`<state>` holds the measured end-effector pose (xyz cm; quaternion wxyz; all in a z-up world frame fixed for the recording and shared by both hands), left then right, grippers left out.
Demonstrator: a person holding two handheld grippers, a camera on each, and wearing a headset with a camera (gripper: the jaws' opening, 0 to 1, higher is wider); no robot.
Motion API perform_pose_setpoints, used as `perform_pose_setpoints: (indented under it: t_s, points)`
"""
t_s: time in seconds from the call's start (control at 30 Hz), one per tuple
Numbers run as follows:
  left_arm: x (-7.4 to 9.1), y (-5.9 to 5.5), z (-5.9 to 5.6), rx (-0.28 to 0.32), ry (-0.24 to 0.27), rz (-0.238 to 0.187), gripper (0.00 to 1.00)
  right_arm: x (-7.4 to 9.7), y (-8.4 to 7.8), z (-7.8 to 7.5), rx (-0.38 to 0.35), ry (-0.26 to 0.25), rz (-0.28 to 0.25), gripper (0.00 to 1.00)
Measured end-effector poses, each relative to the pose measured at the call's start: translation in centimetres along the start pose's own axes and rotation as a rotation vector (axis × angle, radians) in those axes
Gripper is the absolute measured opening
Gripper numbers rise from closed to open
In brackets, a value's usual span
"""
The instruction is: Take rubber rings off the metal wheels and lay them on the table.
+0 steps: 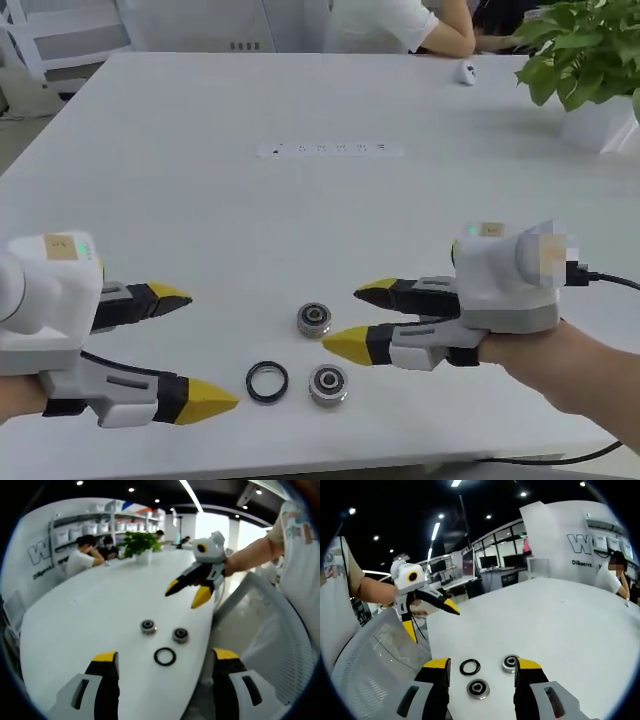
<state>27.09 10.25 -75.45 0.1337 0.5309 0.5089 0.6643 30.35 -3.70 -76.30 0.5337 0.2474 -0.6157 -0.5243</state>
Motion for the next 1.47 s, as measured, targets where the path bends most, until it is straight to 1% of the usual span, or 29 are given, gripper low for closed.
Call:
perform_pose_setpoints:
  t_s: [0.07, 0.33, 0.53, 0.8, 1.07, 1.27, 1.47]
  points:
    - [0.2, -0.1, 0.0, 0.001, 0.005, -0.003, 0.77, 0.4, -0.2, 0.2, 0.011, -0.004, 0.004, 0.51]
    - [0.7, -0.1, 0.0, 0.01, 0.024, -0.019, 0.78, 1.6, -1.3, 0.6, 0.017, -0.018, 0.017, 0.58]
    - [1.2, -0.4, 0.1, 0.025, 0.038, -0.025, 0.79, 2.9, -1.9, 0.4, 0.011, -0.047, 0.017, 0.63]
    - [1.7, -0.9, 0.2, 0.04, 0.052, -0.02, 0.8, 3.9, -3.2, 0.5, 0.003, -0.062, 0.034, 0.69]
    - [2.1, -1.3, 0.3, 0.055, 0.067, -0.023, 0.81, 5.1, -4.0, 0.4, -0.002, -0.086, 0.039, 0.75]
    - [2.3, -1.6, 0.3, 0.066, 0.076, -0.024, 0.81, 5.7, -4.8, 0.2, -0.015, -0.099, 0.047, 0.78]
    - [2.5, -1.8, 0.3, 0.072, 0.084, -0.024, 0.81, 5.7, -5.5, 0.7, -0.008, -0.094, 0.068, 0.82]
Point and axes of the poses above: the centre of the closed fingertips' face, and the gripper's own axes: x roughly backward along the fingers, z roughly to its left, y roughly out of its top, the point moved 2 cm from there along x, roughly backward along the fingers, and after that the axes turned 4 degrees about x, right-handed, at the moved point
